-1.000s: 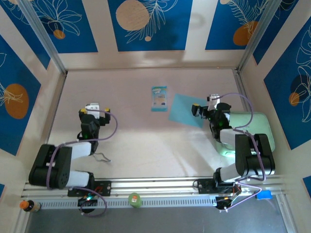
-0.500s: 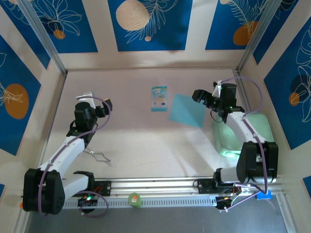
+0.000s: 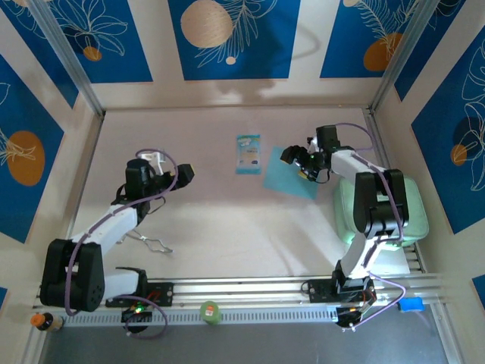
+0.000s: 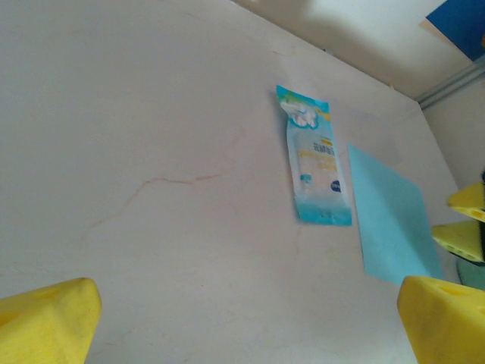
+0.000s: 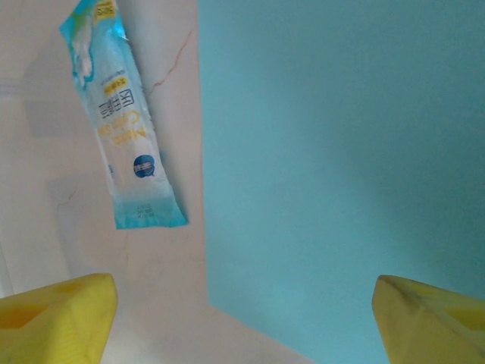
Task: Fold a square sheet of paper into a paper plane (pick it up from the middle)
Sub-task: Move the square sheet of paper to the bottom-center of the table.
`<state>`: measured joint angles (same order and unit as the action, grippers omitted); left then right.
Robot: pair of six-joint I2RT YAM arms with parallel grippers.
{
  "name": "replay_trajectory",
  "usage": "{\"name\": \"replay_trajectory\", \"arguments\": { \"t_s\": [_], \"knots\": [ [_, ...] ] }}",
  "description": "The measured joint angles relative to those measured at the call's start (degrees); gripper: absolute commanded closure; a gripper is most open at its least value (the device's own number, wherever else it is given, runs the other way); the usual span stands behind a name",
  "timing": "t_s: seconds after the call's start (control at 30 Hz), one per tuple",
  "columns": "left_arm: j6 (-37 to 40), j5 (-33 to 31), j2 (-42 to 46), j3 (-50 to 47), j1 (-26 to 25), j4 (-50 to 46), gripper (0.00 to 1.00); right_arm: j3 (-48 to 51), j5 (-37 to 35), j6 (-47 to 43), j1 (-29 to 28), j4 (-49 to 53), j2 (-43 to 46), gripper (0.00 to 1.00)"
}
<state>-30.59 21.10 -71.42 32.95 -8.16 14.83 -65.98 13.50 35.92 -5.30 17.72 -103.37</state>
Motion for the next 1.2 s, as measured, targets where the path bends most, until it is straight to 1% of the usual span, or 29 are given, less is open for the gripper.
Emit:
{"name": "replay_trajectory", "arguments": {
  "t_s": [0.07, 0.13, 0.2, 0.33, 0.43, 0.6, 0.73, 0.9, 1.03, 1.1, 1.2],
  "knots": [
    [-0.5, 0.5, 0.4, 0.0, 0.0, -0.8, 0.0, -0.8, -0.4, 0.2, -0.4, 0.9, -1.6, 0.13],
    [-0.9, 0.8, 1.1, 0.0, 0.0, -1.9, 0.0, -1.1, -0.7, 0.2, -0.6, 1.6, -2.8, 0.16],
    [-1.3, 1.0, 2.4, 0.0, 0.0, -3.6, 0.0, -1.1, -0.9, 0.5, -0.9, 2.5, -3.8, 0.17],
    [-2.1, 0.9, 5.8, 0.5, 0.0, -9.1, 0.0, -0.5, -1.3, 0.6, -1.9, 4.2, -4.6, 0.2],
    [-2.5, 0.9, 7.8, 1.4, 0.0, -13.8, 0.0, 0.7, -1.2, 0.6, -3.0, 4.6, -3.8, 0.2],
    [-3.7, 0.9, 9.5, 3.6, 0.0, -20.9, 0.0, 6.2, -1.0, 1.3, -6.3, 7.1, 0.9, 0.21],
    [-4.1, 1.1, 10.0, 5.6, 0.0, -24.5, 0.0, 12.7, -0.4, 2.8, -11.0, 8.3, 6.4, 0.21],
    [-4.0, 1.4, 12.6, 5.4, 0.0, -27.0, 0.0, 19.4, 1.8, 3.2, -17.0, 7.2, 12.0, 0.21],
    [-3.3, 1.4, 15.8, 5.1, 0.0, -28.9, 0.0, 19.8, 1.2, 3.4, -20.9, 7.3, 13.2, 0.2],
    [-3.0, 1.4, 16.2, 5.1, 0.0, -29.6, 0.0, 19.8, -0.1, 3.8, -21.7, 7.6, 14.4, 0.19],
    [-2.9, 2.0, 15.9, 4.6, 0.0, -29.7, 0.0, 19.8, -2.7, 5.0, -21.4, 7.9, 17.3, 0.19]
  ]
}}
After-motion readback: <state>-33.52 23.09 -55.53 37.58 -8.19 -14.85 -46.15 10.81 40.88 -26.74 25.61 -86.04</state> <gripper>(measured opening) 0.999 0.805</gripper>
